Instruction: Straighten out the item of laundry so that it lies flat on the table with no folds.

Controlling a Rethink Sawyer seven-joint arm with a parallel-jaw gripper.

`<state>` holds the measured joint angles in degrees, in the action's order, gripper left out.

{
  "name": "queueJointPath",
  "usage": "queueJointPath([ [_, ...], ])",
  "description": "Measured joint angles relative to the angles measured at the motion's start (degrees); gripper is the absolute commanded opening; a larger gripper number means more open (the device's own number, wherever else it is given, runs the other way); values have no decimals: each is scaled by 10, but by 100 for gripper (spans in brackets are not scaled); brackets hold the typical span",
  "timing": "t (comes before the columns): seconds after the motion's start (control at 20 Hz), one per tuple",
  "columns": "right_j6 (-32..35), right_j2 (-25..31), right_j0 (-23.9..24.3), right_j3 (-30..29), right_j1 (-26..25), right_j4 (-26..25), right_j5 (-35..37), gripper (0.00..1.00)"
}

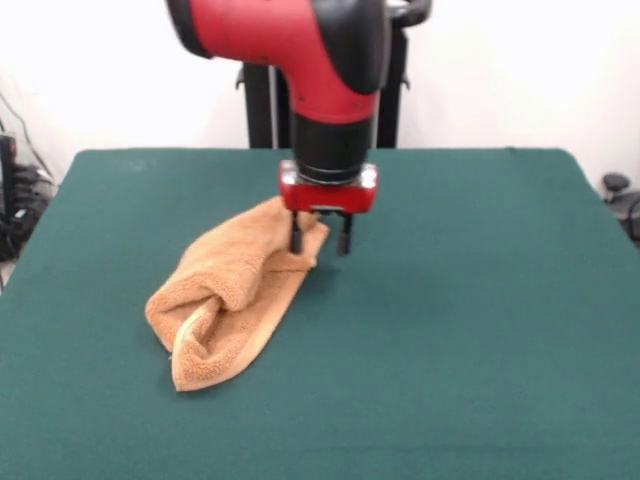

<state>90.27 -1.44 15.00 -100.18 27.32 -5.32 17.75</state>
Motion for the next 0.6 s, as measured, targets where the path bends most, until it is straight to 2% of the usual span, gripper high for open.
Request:
queueJointPath([
  [0.2,0,2,23,-3,5,-20,5,100],
  [0.6,0,13,28,-3,0,-47,5,100],
])
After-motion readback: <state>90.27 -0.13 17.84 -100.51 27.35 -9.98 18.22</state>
